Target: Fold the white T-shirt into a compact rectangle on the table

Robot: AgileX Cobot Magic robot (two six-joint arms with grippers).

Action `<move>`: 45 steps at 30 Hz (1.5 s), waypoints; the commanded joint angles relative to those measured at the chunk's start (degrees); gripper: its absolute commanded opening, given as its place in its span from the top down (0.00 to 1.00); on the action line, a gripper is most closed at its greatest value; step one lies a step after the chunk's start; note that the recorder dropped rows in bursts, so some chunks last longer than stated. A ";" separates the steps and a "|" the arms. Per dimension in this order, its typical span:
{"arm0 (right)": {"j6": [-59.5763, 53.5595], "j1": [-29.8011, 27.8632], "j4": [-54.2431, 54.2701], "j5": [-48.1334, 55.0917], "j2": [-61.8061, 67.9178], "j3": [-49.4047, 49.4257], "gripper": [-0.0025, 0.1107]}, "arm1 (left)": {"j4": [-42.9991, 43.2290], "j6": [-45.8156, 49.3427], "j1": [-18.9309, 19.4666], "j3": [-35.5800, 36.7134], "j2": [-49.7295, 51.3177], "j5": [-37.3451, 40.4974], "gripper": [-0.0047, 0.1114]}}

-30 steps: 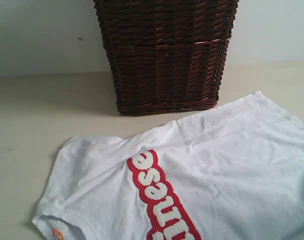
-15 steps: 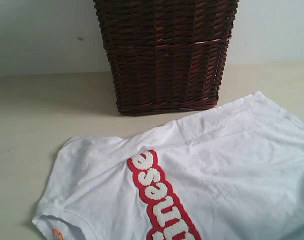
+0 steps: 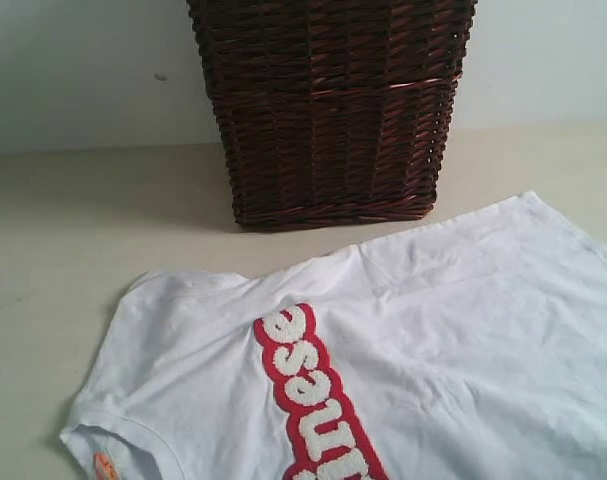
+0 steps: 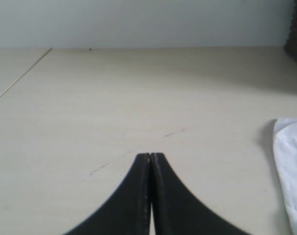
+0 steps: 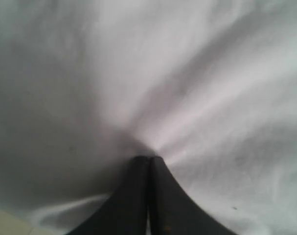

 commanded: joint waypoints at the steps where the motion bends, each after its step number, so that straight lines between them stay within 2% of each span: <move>1: -2.68 -0.18 3.06 3.21 -7.05 1.97 0.98 | -0.25 0.08 0.18 -0.14 -0.12 -0.37 0.96; 3: -10.11 -0.18 14.92 0.19 -12.92 1.97 0.98 | -0.25 0.08 0.18 -0.14 -0.12 -0.37 0.96; 4: -16.34 -0.08 27.10 0.07 -16.33 1.97 0.98 | -0.25 0.08 0.18 -0.14 -0.12 -0.37 0.96; 8: -23.18 1.30 51.62 7.27 -22.00 1.97 0.98 | -0.25 0.08 0.18 -0.14 -0.12 -0.37 0.96; 10: -23.32 4.85 67.36 11.61 -26.03 1.97 0.98 | -0.25 0.08 0.18 -0.14 -0.12 -0.37 0.96; 11: -25.89 10.94 81.28 13.39 -30.47 1.97 0.98 | -0.25 0.08 0.18 -0.14 -0.12 -0.37 0.96; 14: -30.54 23.72 81.28 13.17 -39.24 1.49 0.89 | -0.25 0.08 0.18 -0.14 -0.12 -0.37 0.96; 15: -32.80 29.74 81.28 8.01 -42.64 1.49 0.83 | -0.25 0.08 0.18 -0.14 -0.12 -0.37 0.96; 17: -32.18 37.32 81.28 -1.87 -50.97 1.61 0.75 | -0.25 0.08 0.18 -0.14 -0.12 -0.37 0.96; 19: -29.48 40.05 81.28 -12.44 -61.70 2.85 0.69 | -0.25 0.08 0.18 -0.14 -0.12 -0.37 0.96; 21: -28.52 40.22 81.28 -26.10 -71.12 4.30 0.66 | -0.25 0.08 0.18 -0.14 -0.12 -0.37 0.96; 24: -27.25 40.22 81.28 -37.83 -78.95 4.29 0.65 | -0.25 0.08 0.18 -0.14 -0.12 -0.37 0.96; 32: -30.18 40.22 81.28 -44.47 -82.34 4.40 0.65 | -0.25 0.08 0.18 -0.14 -0.12 -0.37 0.96; 35: -32.17 40.22 81.28 -41.99 -82.34 6.40 0.65 | -0.25 0.08 0.18 -0.14 -0.12 -0.37 0.96; 37: -30.92 40.22 74.71 -38.04 -82.34 8.11 0.65 | -0.25 0.08 0.18 -0.14 -0.12 -0.37 0.96; 38: -28.59 40.22 68.69 -36.77 -82.34 8.79 0.65 | -0.25 0.08 0.18 -0.14 -0.12 -0.37 0.96; 39: -24.94 40.22 58.23 -35.50 -82.34 9.30 0.65 | -0.25 0.08 0.18 -0.14 -0.12 -0.37 0.96; 40: -12.87 40.22 37.72 -32.63 -82.34 9.52 0.65 | -0.25 0.08 0.18 -0.14 -0.12 -0.37 0.96; 41: 5.25 40.22 22.91 -32.25 -82.34 9.52 0.65 | -0.25 0.08 0.18 -0.14 -0.12 -0.37 0.96; 42: 15.77 40.22 15.77 -32.25 -82.34 9.67 0.65 | -0.25 0.08 0.18 -0.14 -0.12 -0.37 0.96; 43: 30.28 40.22 3.55 -34.21 -82.34 10.93 0.65 | -0.25 0.08 0.18 -0.14 -0.12 -0.37 0.96; 45: 43.38 40.22 3.72 -35.66 -82.34 15.74 0.65 | -0.25 0.08 0.18 -0.14 -0.12 -0.37 0.96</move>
